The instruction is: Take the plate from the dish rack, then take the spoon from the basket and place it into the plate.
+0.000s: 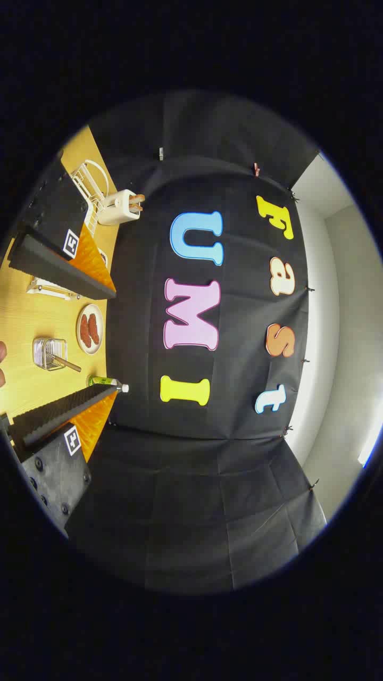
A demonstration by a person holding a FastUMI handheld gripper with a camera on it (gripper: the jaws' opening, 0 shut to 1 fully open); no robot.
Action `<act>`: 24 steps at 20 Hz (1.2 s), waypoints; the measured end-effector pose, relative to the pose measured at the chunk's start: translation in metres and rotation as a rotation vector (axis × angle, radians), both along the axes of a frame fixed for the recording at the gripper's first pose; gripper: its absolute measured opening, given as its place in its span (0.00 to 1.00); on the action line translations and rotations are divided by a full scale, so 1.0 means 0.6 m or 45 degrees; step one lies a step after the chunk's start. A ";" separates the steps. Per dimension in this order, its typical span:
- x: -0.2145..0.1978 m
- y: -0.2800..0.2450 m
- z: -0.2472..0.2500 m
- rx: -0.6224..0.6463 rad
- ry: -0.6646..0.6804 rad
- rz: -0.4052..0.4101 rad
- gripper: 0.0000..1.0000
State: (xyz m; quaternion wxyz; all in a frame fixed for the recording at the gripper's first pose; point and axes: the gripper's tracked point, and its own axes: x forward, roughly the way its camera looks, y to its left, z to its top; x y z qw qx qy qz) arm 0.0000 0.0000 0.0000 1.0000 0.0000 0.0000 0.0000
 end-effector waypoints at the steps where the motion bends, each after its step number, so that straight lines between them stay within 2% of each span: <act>1: 0.000 0.004 0.000 -0.003 0.000 0.009 0.97; 10: 0.008 0.031 -0.001 -0.017 -0.004 0.065 0.97; 24: 0.060 0.049 -0.014 -0.030 0.026 0.035 0.97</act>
